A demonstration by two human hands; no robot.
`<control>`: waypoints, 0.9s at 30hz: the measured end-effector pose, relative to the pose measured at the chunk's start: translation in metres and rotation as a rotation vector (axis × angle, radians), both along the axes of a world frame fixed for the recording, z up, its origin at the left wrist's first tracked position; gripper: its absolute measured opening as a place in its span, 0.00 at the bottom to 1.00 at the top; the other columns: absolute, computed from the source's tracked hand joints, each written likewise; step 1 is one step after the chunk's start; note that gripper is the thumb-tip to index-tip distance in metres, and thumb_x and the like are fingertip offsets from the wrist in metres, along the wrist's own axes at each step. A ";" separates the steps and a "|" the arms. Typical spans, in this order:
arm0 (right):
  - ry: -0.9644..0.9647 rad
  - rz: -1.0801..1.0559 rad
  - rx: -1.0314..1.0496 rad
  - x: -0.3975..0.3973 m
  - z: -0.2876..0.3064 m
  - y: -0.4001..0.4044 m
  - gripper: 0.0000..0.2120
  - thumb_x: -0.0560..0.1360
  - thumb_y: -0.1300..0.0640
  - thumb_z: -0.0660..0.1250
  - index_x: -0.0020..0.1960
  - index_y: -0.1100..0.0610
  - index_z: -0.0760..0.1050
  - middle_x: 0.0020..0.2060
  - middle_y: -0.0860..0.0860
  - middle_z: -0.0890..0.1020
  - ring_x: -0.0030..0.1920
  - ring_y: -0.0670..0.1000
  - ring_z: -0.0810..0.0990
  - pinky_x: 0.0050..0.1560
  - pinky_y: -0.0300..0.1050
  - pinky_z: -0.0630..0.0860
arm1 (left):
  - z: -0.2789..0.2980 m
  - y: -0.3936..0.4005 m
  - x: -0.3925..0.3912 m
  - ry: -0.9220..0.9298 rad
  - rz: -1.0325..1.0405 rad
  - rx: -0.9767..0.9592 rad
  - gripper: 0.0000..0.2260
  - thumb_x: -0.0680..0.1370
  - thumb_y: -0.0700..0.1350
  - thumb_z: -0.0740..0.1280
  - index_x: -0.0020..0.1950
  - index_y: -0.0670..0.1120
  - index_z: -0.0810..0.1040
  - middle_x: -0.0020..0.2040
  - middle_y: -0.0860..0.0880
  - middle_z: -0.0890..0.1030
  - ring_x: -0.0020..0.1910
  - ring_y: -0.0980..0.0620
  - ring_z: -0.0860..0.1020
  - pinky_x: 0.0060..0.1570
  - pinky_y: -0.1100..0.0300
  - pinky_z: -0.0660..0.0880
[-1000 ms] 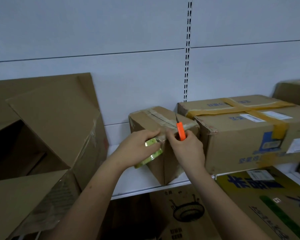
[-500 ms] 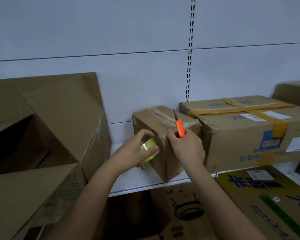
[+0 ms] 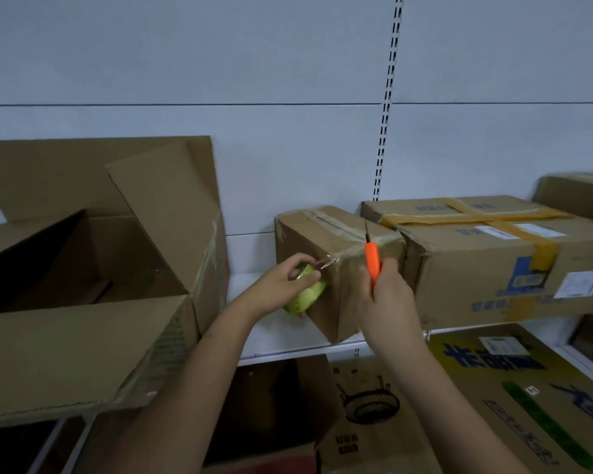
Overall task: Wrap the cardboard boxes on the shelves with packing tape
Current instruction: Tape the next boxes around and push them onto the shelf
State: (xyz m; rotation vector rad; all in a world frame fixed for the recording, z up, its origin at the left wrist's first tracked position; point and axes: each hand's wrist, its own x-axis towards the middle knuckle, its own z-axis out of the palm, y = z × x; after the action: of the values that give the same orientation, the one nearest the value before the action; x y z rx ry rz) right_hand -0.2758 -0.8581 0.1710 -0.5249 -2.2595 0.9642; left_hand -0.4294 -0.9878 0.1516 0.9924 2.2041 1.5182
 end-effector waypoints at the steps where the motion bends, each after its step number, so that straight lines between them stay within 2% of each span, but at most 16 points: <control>1: -0.026 0.020 0.056 0.009 -0.004 -0.010 0.11 0.83 0.48 0.55 0.51 0.56 0.66 0.39 0.52 0.76 0.34 0.50 0.75 0.30 0.43 0.66 | -0.001 -0.001 -0.001 0.002 -0.008 0.015 0.06 0.80 0.52 0.68 0.56 0.57 0.77 0.43 0.54 0.82 0.42 0.53 0.80 0.42 0.48 0.81; 4: -0.195 0.070 0.232 0.009 -0.011 -0.029 0.09 0.84 0.48 0.53 0.51 0.54 0.63 0.39 0.48 0.73 0.36 0.49 0.74 0.31 0.43 0.65 | 0.000 0.001 0.000 0.021 -0.019 0.038 0.01 0.81 0.50 0.67 0.52 0.57 0.77 0.43 0.53 0.81 0.37 0.56 0.79 0.36 0.55 0.78; 6: -0.313 0.056 0.280 -0.004 -0.008 -0.034 0.08 0.84 0.49 0.52 0.52 0.54 0.61 0.39 0.47 0.72 0.38 0.51 0.73 0.35 0.45 0.65 | 0.002 0.004 0.002 -0.001 -0.012 0.062 0.04 0.82 0.47 0.66 0.47 0.54 0.76 0.41 0.51 0.79 0.33 0.55 0.78 0.29 0.59 0.75; 9: -0.429 -0.016 0.356 -0.020 -0.006 -0.036 0.09 0.85 0.51 0.52 0.57 0.56 0.64 0.45 0.50 0.79 0.44 0.53 0.80 0.38 0.44 0.67 | 0.003 0.008 0.003 -0.010 0.003 0.108 0.08 0.81 0.41 0.66 0.43 0.49 0.75 0.36 0.51 0.78 0.33 0.54 0.76 0.27 0.62 0.75; 12: -0.525 -0.062 0.334 -0.024 -0.012 -0.032 0.07 0.85 0.55 0.54 0.59 0.58 0.64 0.51 0.53 0.81 0.51 0.55 0.82 0.42 0.46 0.71 | 0.007 0.010 0.003 -0.054 0.011 0.105 0.05 0.81 0.38 0.66 0.45 0.43 0.76 0.35 0.45 0.78 0.27 0.53 0.76 0.23 0.61 0.74; 14: -0.568 -0.066 0.245 -0.013 -0.020 -0.029 0.10 0.84 0.57 0.54 0.63 0.60 0.65 0.51 0.54 0.80 0.54 0.56 0.81 0.48 0.48 0.73 | 0.002 0.004 -0.004 -0.030 0.049 0.043 0.04 0.79 0.39 0.68 0.47 0.39 0.78 0.36 0.43 0.80 0.27 0.52 0.79 0.24 0.60 0.75; 16: -0.550 0.004 0.165 0.007 -0.034 -0.033 0.15 0.85 0.52 0.51 0.66 0.59 0.67 0.53 0.55 0.80 0.56 0.57 0.80 0.49 0.47 0.73 | -0.010 -0.005 -0.009 -0.011 0.083 -0.014 0.06 0.79 0.41 0.70 0.48 0.38 0.79 0.38 0.45 0.82 0.31 0.51 0.81 0.29 0.56 0.79; 18: -0.502 0.077 0.194 0.024 -0.040 -0.036 0.15 0.85 0.47 0.52 0.62 0.56 0.68 0.52 0.54 0.82 0.52 0.55 0.81 0.46 0.46 0.76 | -0.018 -0.007 -0.007 -0.029 0.112 0.020 0.07 0.79 0.42 0.70 0.48 0.38 0.79 0.37 0.48 0.83 0.34 0.51 0.81 0.32 0.54 0.80; 21: -0.211 0.061 0.209 0.025 -0.029 -0.026 0.08 0.82 0.46 0.59 0.52 0.51 0.67 0.39 0.47 0.77 0.38 0.48 0.78 0.34 0.42 0.72 | -0.020 0.003 0.004 -0.108 0.167 0.139 0.05 0.80 0.40 0.68 0.47 0.39 0.77 0.32 0.53 0.83 0.31 0.57 0.81 0.29 0.63 0.77; 24: 0.046 -0.047 0.214 0.002 -0.003 -0.005 0.13 0.79 0.42 0.64 0.45 0.50 0.67 0.32 0.44 0.71 0.30 0.44 0.71 0.29 0.40 0.63 | -0.026 0.009 0.016 -0.098 0.283 0.173 0.04 0.79 0.44 0.69 0.46 0.45 0.79 0.36 0.55 0.83 0.35 0.56 0.81 0.34 0.65 0.74; 27: 0.018 -0.068 0.349 -0.028 0.010 0.008 0.14 0.78 0.41 0.65 0.44 0.50 0.66 0.32 0.43 0.71 0.30 0.45 0.71 0.29 0.39 0.59 | -0.037 0.006 0.021 -0.075 0.336 0.194 0.05 0.79 0.44 0.70 0.43 0.48 0.80 0.40 0.52 0.83 0.41 0.54 0.81 0.40 0.65 0.73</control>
State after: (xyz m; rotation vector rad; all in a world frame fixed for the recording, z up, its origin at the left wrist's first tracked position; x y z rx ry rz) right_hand -0.3040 -0.8500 0.1808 -0.4319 -2.3095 0.5205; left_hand -0.4087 -0.9814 0.1142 0.6225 2.2897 1.9107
